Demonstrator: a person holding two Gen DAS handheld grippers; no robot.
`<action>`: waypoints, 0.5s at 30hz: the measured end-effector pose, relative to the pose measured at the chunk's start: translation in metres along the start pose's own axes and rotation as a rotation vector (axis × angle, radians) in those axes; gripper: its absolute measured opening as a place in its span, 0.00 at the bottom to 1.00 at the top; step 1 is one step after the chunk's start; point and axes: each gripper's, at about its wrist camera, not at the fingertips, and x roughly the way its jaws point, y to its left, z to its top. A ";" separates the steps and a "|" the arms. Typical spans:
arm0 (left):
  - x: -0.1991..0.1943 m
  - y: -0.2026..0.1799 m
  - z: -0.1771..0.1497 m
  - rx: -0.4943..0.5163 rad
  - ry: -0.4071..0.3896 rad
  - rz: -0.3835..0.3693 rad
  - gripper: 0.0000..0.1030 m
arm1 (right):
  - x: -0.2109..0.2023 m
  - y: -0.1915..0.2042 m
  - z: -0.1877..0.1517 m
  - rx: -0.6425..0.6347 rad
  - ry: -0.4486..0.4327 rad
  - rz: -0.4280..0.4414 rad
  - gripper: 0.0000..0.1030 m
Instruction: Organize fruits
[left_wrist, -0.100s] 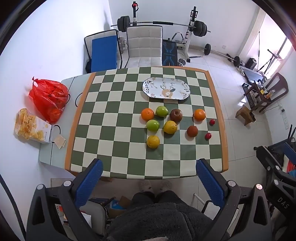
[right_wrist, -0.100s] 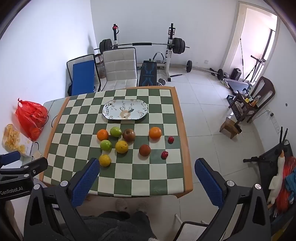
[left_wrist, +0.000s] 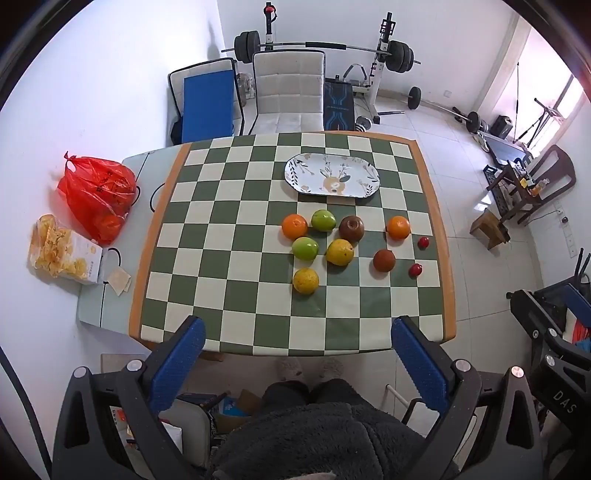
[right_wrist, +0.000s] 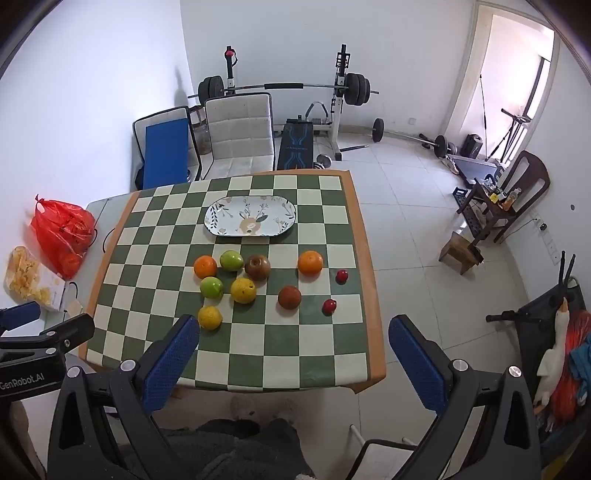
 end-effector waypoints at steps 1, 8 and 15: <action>0.000 0.000 0.000 0.000 0.000 0.000 1.00 | -0.001 0.000 0.000 -0.001 0.001 0.001 1.00; 0.000 0.000 0.000 0.000 0.002 -0.005 1.00 | 0.000 0.000 0.000 0.002 0.007 -0.002 1.00; 0.001 -0.001 0.000 0.001 -0.002 -0.002 1.00 | -0.001 0.000 0.001 0.000 0.009 -0.001 1.00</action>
